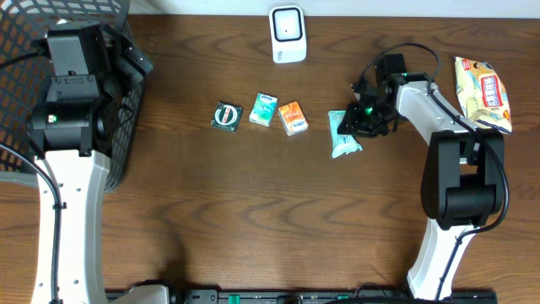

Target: Scan the item barcode

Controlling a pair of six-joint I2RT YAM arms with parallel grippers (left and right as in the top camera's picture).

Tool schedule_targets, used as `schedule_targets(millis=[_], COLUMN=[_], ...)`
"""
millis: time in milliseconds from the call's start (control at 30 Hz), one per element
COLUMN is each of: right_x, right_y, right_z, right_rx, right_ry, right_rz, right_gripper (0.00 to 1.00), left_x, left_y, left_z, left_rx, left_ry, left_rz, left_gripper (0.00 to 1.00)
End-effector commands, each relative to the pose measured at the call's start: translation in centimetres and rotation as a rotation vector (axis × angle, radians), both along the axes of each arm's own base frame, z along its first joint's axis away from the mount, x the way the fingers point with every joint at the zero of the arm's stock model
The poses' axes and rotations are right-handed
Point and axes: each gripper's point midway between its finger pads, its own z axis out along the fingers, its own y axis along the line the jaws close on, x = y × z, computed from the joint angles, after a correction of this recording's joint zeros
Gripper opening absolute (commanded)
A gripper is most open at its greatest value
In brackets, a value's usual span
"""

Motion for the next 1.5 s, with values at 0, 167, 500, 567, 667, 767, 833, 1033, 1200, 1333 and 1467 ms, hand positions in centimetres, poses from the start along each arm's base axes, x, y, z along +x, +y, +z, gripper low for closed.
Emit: schedule_targets(millis=[0,167,500,567,667,767,833,1033,1200,1333,1467], right_x=[-0.5,-0.8,0.2,1.1,3.3,5.8,7.3,11.9,15.3,17.4,19.7], right_y=[0.0,0.9,2.9,3.4,4.0,4.8,5.7,9.4,10.1,10.5,11.2], right_z=[-0.7,-0.6,2.5,4.2,6.9,9.3,10.7,15.5,19.8,22.6,22.5], right_rx=[-0.020,-0.015,0.098,0.133,0.162,0.180,0.200,0.298,0.382,0.480,0.503], right_ry=[0.021,0.031,-0.026,-0.073,-0.179,-0.287,-0.352,-0.573,-0.753,-0.837,-0.834], right_rz=[0.003,-0.002,0.018,0.025,0.036,0.035,0.025,-0.044,-0.133,-0.195,-0.208], right_gripper=[0.08,0.01,0.01,0.01,0.01,0.01,0.01,0.01,0.01,0.01,0.01], left_x=[-0.2,-0.2,-0.2,-0.2,-0.2,-0.2,-0.2,-0.2,-0.2,-0.2,-0.2], left_y=[0.2,0.2,0.2,0.2,0.2,0.2,0.2,0.2,0.2,0.2,0.2], left_z=[0.2,0.2,0.2,0.2,0.2,0.2,0.2,0.2,0.2,0.2,0.2], left_rx=[-0.007,-0.007,-0.007,-0.007,-0.007,-0.007,-0.007,-0.007,-0.007,-0.007,-0.007], left_ry=[-0.007,-0.007,-0.007,-0.006,-0.007,-0.007,-0.007,-0.007,-0.007,-0.007,-0.007], left_rz=[0.014,0.014,0.014,0.013,0.014,0.014,0.014,0.014,0.014,0.014,0.014], left_gripper=[0.98,0.98,0.98,0.98,0.97,0.98,0.98,0.98,0.98,0.98,0.98])
